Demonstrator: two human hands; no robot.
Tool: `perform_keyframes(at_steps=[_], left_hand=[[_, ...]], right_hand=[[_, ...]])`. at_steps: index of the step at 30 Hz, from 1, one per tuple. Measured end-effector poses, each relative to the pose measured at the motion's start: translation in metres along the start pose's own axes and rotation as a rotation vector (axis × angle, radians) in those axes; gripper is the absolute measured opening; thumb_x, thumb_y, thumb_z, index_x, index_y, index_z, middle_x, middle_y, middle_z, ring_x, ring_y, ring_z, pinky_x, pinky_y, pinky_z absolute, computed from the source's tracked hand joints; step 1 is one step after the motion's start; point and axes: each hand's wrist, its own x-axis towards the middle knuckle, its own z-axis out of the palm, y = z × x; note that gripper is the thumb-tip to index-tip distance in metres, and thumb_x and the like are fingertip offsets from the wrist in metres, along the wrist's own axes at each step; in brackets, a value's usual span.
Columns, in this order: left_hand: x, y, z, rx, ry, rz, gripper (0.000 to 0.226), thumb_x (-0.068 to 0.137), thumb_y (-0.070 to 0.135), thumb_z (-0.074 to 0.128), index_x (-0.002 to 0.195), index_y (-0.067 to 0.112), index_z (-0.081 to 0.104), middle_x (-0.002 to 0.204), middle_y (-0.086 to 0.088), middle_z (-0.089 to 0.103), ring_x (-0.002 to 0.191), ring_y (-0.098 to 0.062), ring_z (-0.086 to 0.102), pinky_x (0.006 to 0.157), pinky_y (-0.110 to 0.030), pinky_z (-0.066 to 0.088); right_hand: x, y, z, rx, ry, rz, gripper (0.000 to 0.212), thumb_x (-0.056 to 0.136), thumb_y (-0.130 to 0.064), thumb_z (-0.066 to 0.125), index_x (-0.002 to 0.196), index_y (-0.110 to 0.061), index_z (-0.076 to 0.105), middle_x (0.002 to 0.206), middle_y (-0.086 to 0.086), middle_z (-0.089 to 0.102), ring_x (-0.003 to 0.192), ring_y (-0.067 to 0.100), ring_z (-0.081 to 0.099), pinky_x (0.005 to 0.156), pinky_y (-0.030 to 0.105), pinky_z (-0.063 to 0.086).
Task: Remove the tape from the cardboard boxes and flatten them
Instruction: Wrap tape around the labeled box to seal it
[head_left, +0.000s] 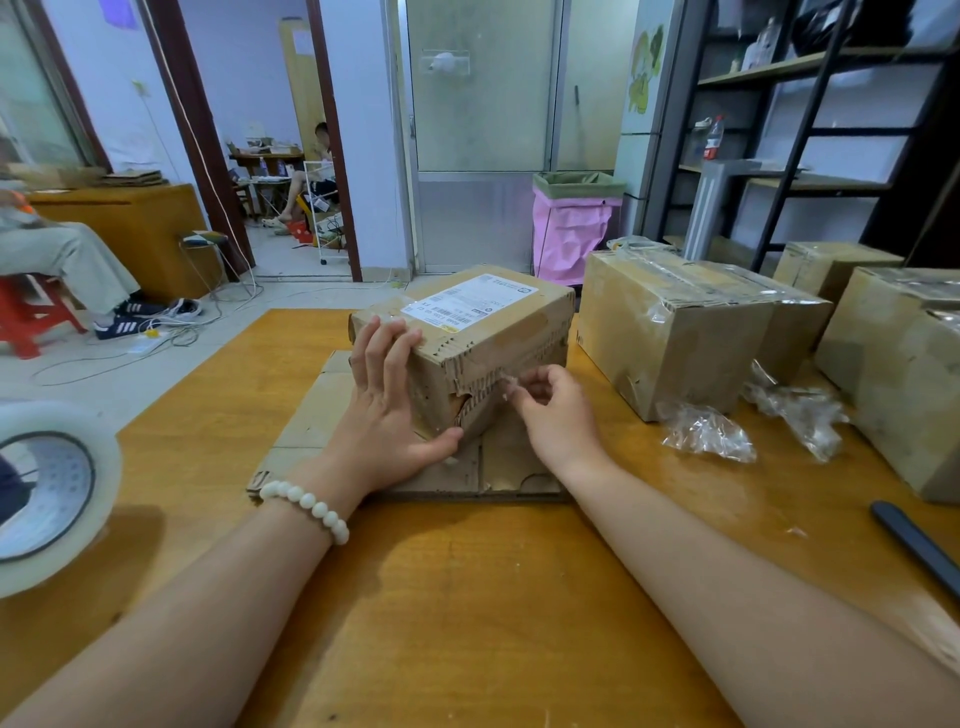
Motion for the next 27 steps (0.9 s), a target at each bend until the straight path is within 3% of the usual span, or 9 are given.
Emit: perform_keyframes(at_steps=[4, 10, 13, 15, 18, 23, 27], left_hand=[[0.0002, 0.0003, -0.0005, -0.012, 0.003, 0.001, 0.091, 0.067, 0.057, 0.062, 0.138, 0.015, 0.023, 0.142, -0.004, 0.02, 0.14, -0.034, 0.008, 0.122, -0.029, -0.001], [0.0012, 0.0004, -0.0011, -0.003, 0.011, 0.033, 0.089, 0.067, 0.053, 0.061, 0.137, 0.012, 0.024, 0.14, -0.005, 0.022, 0.138, -0.036, 0.012, 0.122, -0.032, 0.003], [0.0016, 0.0018, -0.0027, -0.017, 0.016, 0.04, 0.089, 0.067, 0.052, 0.061, 0.136, 0.011, 0.024, 0.139, -0.006, 0.022, 0.138, -0.035, 0.013, 0.121, -0.027, 0.0], [0.0018, 0.0024, -0.0028, -0.024, 0.015, 0.038, 0.088, 0.067, 0.051, 0.061, 0.136, 0.011, 0.025, 0.139, -0.005, 0.023, 0.138, -0.035, 0.013, 0.121, -0.026, 0.0], [0.002, 0.0024, -0.002, -0.028, 0.001, 0.034, 0.088, 0.067, 0.053, 0.061, 0.136, 0.013, 0.024, 0.139, -0.005, 0.022, 0.138, -0.034, 0.013, 0.121, -0.024, -0.001], [0.0011, 0.0005, -0.0022, -0.026, -0.012, 0.023, 0.09, 0.067, 0.054, 0.061, 0.138, 0.014, 0.023, 0.141, -0.004, 0.021, 0.139, -0.033, 0.012, 0.121, -0.024, 0.0], [0.0013, 0.0, -0.0013, -0.019, -0.015, 0.026, 0.09, 0.067, 0.054, 0.061, 0.138, 0.014, 0.023, 0.141, -0.004, 0.022, 0.139, -0.034, 0.013, 0.121, -0.027, 0.001]], right_hand=[[0.0003, -0.0009, -0.002, 0.038, -0.012, -0.004, 0.004, 0.096, -0.019, 0.054, 0.094, -0.022, 0.056, 0.091, -0.007, 0.059, 0.083, 0.005, 0.053, 0.065, 0.017, 0.039], [-0.0035, -0.0023, -0.0038, 0.147, -0.014, -0.092, 0.009, 0.089, -0.02, 0.064, 0.087, -0.02, 0.055, 0.083, -0.002, 0.056, 0.077, 0.008, 0.051, 0.073, 0.024, 0.045], [-0.003, -0.0036, -0.0043, 0.169, -0.031, -0.115, 0.003, 0.09, -0.019, 0.06, 0.086, -0.02, 0.061, 0.097, 0.003, 0.058, 0.089, 0.014, 0.055, 0.083, 0.029, 0.046], [-0.0022, -0.0036, -0.0045, 0.169, -0.009, -0.11, 0.013, 0.092, -0.013, 0.056, 0.086, -0.022, 0.064, 0.105, 0.001, 0.056, 0.098, 0.011, 0.056, 0.088, 0.024, 0.046], [-0.0037, -0.0018, -0.004, 0.104, 0.031, -0.153, 0.018, 0.094, -0.007, 0.052, 0.095, -0.022, 0.062, 0.106, 0.0, 0.062, 0.101, 0.01, 0.06, 0.08, 0.013, 0.046], [-0.0015, -0.0016, -0.0092, 0.2, 0.031, -0.112, 0.044, 0.09, -0.008, 0.062, 0.12, -0.029, 0.038, 0.097, 0.0, 0.066, 0.093, 0.01, 0.064, 0.08, 0.019, 0.05], [-0.002, -0.0008, -0.0059, 0.097, -0.047, -0.045, 0.043, 0.08, -0.024, 0.075, 0.112, -0.025, 0.045, 0.099, -0.007, 0.058, 0.096, 0.007, 0.057, 0.081, 0.018, 0.045]])
